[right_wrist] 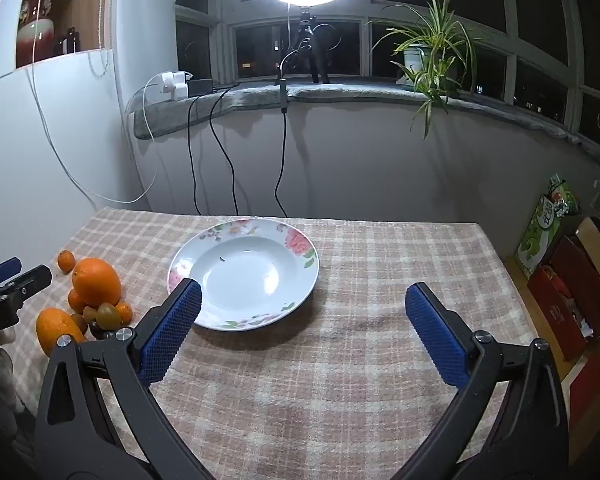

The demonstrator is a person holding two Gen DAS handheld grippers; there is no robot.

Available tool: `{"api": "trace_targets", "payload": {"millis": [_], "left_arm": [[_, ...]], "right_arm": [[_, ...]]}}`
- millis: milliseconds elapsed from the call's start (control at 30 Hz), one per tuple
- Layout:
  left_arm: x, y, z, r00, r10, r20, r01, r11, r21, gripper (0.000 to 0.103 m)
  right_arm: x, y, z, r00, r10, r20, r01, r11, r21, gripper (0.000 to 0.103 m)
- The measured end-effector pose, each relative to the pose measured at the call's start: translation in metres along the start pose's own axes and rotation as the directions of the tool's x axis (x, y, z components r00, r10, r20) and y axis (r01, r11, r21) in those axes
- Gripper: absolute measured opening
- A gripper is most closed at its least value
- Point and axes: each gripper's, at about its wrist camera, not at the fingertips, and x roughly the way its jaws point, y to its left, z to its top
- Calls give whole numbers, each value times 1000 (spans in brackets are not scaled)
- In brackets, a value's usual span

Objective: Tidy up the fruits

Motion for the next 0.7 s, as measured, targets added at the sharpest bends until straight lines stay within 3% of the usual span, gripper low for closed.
{"api": "trace_targets", "payload": {"millis": [167,233,700], "left_arm": [[-5,-5,-5,997,-36,65,34,999,37,103],[-7,3,-5,995,-52,90,50,999,17,103],[-11,0,-9,999,-2,52,1,1000,22,103]], "right_arm": [[4,-16,1,1000,9,-15,-9,1000,8,103],[9,0,-2,1000,-14,-1,14,1000,-21,103],[4,6,-3,1000,25,2,-24,997,-67,103]]}}
